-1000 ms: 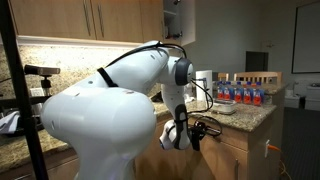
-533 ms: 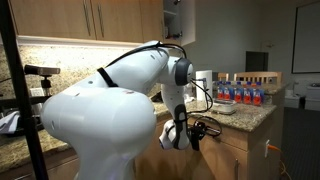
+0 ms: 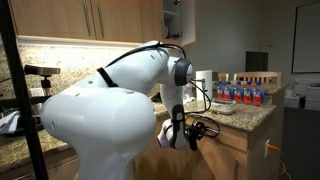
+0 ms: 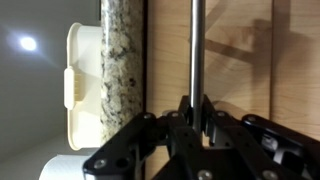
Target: Open the drawer on the right.
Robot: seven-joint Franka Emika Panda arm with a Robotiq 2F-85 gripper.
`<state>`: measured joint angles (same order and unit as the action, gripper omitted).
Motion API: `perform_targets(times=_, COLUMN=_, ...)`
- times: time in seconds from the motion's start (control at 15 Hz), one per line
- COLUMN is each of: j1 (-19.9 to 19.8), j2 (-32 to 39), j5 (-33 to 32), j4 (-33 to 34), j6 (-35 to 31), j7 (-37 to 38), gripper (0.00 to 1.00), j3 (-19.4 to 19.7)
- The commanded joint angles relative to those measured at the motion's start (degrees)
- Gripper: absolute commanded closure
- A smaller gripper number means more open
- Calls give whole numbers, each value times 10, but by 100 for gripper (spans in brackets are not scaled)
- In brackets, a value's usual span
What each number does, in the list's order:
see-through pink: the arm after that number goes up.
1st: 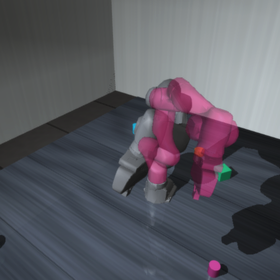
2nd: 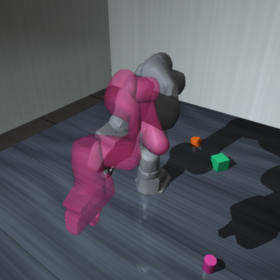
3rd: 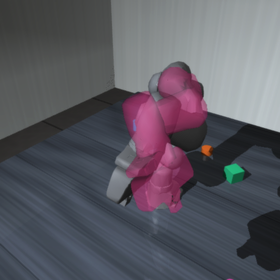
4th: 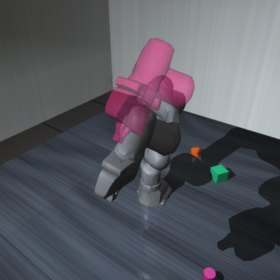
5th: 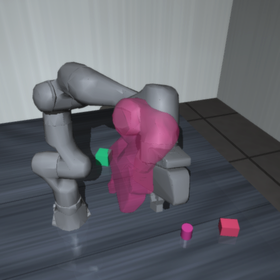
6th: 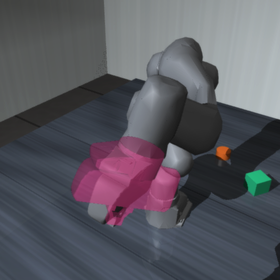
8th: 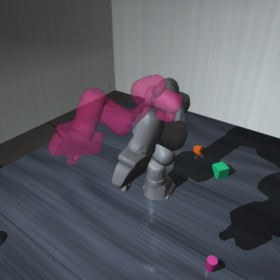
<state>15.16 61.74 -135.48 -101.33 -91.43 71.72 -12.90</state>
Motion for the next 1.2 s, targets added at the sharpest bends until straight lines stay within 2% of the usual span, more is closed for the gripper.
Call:
perform_targets(times=0.0, j1=7, j2=7, j5=51, j4=-46, j6=19, j7=-1, gripper=92, j3=-32)
perform_targets(times=1.13, j1=1, j2=-19, j5=44, j4=-113, j6=8, j7=2, gripper=92, j3=-38)
